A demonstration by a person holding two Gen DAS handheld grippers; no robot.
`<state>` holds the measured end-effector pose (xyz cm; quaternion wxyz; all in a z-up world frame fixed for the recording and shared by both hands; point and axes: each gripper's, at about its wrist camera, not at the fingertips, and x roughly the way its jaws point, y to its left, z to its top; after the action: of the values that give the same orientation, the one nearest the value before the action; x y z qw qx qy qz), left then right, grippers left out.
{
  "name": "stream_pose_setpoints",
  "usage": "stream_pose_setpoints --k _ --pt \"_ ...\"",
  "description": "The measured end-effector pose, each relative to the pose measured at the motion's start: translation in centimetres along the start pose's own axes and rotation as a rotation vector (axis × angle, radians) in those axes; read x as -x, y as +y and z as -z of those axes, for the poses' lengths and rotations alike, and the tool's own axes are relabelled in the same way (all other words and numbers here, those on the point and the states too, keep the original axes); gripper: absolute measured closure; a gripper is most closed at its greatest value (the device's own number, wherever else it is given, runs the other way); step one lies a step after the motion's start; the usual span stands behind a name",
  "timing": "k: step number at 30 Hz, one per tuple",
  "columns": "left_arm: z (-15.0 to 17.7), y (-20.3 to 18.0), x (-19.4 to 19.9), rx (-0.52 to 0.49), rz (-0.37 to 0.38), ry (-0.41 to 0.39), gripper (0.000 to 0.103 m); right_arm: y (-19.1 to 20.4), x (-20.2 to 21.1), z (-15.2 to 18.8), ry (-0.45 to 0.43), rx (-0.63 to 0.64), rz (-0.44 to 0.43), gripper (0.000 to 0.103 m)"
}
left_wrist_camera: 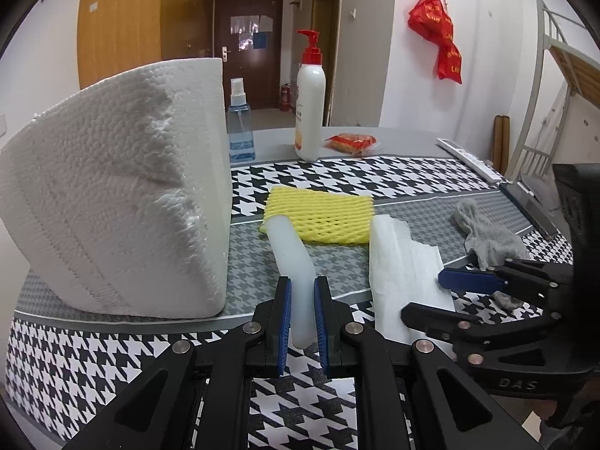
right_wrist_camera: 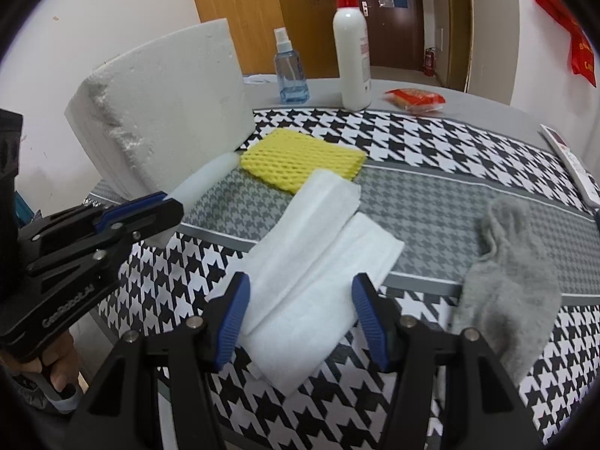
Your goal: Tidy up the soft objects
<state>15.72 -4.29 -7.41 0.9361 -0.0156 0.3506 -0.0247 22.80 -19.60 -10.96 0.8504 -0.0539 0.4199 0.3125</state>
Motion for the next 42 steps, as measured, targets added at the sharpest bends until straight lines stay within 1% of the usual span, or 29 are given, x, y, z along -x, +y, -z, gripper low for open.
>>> stream_pose_setpoints --k 5,11,15,18,20,21,23,24,25,26,27,28,30,33,36,42 --pt "0.4 0.3 0.1 -0.003 -0.002 -0.001 0.09 0.5 -0.8 -0.1 0.021 0.005 0.019 0.041" --pt "0.6 0.6 0.4 -0.006 0.0 -0.009 0.09 1.0 -1.2 -0.4 0.021 0.008 0.058 0.041" --pt "0.8 0.8 0.5 -0.004 0.001 -0.01 0.09 1.6 -1.5 -0.6 0.028 0.026 0.096 0.041" --pt "0.8 0.8 0.6 -0.004 0.003 -0.011 0.09 2.4 -1.9 -0.6 0.033 0.063 0.148 0.041" --pt "0.8 0.9 0.6 -0.005 0.003 -0.013 0.09 2.3 -1.9 -0.7 0.036 0.054 0.147 0.042" --pt "0.8 0.9 0.6 -0.004 0.005 -0.014 0.09 2.3 -1.9 -0.7 0.037 0.058 0.15 0.044" --pt "0.8 1.0 0.7 -0.004 0.008 -0.015 0.09 2.2 -1.8 -0.7 0.033 0.061 0.145 0.055" --pt "0.9 1.0 0.7 -0.006 0.008 -0.016 0.09 2.2 -1.7 -0.7 0.032 0.062 0.142 0.071" --pt "0.9 1.0 0.7 -0.005 0.009 -0.016 0.09 2.1 -1.6 -0.7 0.032 0.053 0.133 0.079" --pt "0.9 1.1 0.9 -0.005 0.01 -0.018 0.09 1.8 -1.5 -0.7 0.032 0.042 0.122 0.079" --pt "0.9 1.1 1.0 -0.005 0.012 -0.021 0.09 1.8 -1.5 -0.6 0.03 0.044 0.117 0.083" --pt "0.9 1.1 1.2 -0.007 0.014 -0.026 0.09 1.7 -1.4 -0.6 0.026 0.046 0.113 0.09" --pt "0.9 1.0 1.4 -0.015 0.015 -0.034 0.09 1.5 -1.2 -0.3 0.021 0.045 0.091 0.094" --pt "0.8 0.9 1.8 -0.019 0.013 -0.044 0.09 1.1 -0.5 0.0 -0.001 0.033 0.064 0.094" --pt "0.7 0.8 2.1 -0.017 0.012 -0.05 0.09 1.0 0.3 -0.2 -0.031 0.016 0.059 0.094" --pt "0.7 0.6 3.2 -0.026 0.012 -0.074 0.09 1.6 2.6 -0.3 -0.09 0.046 0.048 0.094"
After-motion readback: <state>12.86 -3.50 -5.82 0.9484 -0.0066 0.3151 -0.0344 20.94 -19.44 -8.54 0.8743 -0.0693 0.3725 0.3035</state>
